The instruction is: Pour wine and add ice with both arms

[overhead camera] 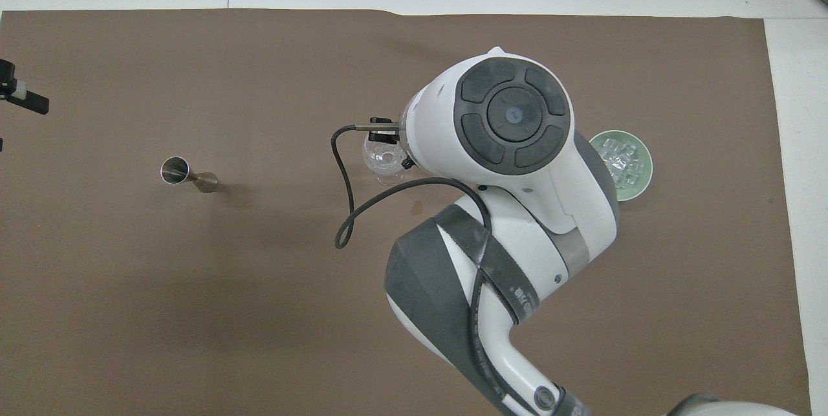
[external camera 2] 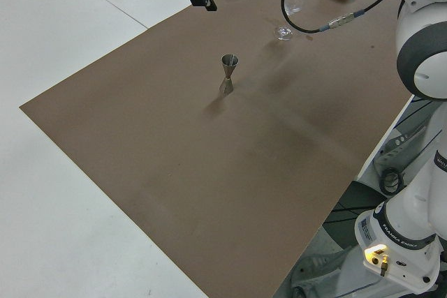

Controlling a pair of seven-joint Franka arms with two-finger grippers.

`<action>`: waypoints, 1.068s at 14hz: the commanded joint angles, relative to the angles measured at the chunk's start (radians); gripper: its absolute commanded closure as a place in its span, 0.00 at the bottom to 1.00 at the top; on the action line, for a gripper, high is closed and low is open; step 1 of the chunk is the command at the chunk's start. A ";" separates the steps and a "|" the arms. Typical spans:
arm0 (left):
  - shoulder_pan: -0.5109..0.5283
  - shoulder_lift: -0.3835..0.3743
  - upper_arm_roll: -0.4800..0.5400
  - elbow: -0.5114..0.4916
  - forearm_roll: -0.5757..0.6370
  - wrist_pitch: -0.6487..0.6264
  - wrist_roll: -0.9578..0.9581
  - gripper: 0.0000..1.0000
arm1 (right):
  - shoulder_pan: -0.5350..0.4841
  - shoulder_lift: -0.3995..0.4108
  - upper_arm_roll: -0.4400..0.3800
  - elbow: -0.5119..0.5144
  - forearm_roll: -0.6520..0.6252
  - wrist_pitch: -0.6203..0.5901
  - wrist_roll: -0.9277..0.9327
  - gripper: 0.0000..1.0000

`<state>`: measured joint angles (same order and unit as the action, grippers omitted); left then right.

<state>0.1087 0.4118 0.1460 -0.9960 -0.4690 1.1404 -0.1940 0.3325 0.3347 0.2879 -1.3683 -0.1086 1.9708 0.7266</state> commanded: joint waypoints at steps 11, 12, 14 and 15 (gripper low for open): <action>-0.058 -0.188 -0.266 -0.087 0.471 0.068 0.096 0.00 | 0.048 0.093 0.007 0.025 -0.071 0.099 0.158 1.00; -0.058 -0.218 -0.266 -0.139 0.468 0.109 0.096 0.00 | 0.048 0.105 0.007 0.023 -0.082 0.106 0.158 1.00; -0.058 -0.295 -0.267 -0.266 0.463 0.198 0.097 0.00 | 0.062 0.132 0.007 0.025 -0.106 0.132 0.195 1.00; -0.058 -0.317 -0.269 -0.306 0.460 0.226 0.097 0.00 | 0.060 0.130 0.007 0.023 -0.117 0.132 0.197 1.00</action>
<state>0.0554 0.2020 -0.1276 -1.1411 -0.0230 1.2848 -0.1160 0.3872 0.4421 0.2877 -1.3615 -0.1834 2.0841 0.8781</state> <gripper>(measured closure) 0.000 0.784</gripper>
